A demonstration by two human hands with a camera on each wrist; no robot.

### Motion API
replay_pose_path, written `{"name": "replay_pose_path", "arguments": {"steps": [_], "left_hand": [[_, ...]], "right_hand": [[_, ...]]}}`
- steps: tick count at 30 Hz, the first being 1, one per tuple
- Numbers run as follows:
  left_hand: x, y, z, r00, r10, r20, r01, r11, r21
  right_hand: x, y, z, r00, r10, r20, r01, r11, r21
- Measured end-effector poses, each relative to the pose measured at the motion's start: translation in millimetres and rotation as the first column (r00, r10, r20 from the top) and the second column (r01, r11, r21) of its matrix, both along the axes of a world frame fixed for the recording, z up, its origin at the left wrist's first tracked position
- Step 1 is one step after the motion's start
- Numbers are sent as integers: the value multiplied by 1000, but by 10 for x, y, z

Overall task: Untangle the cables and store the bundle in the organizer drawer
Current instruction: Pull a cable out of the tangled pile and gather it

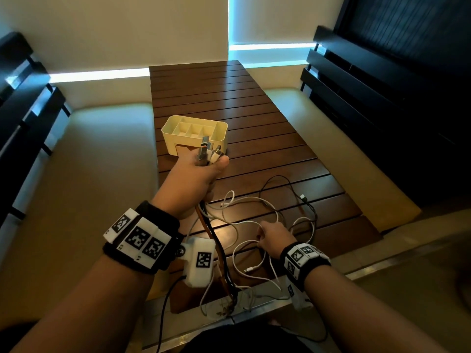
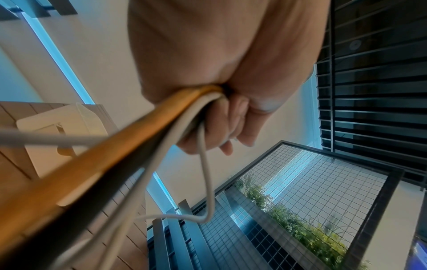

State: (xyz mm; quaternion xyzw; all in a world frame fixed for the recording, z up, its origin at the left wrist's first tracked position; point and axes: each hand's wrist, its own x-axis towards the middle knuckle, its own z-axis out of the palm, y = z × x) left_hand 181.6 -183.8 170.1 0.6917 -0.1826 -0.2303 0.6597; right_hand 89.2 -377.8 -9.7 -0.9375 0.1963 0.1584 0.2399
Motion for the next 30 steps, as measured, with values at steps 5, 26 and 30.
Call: {"name": "replay_pose_path", "arguments": {"steps": [5,26,30], "left_hand": [[0,-20,17,1000,-1,8,1,1000,16],[-61,-297,-23,999,-39,22,39,999,-2],[-116,-404,-37,996,-87,11,87,996,-26]], "right_hand": [[-44,-14,103,999,-12,41,8,994,108],[-418,-455,1136,930,79,-359,-20,986,165],[-350,-367,1362,995,-8,96,-31,916,401]]}}
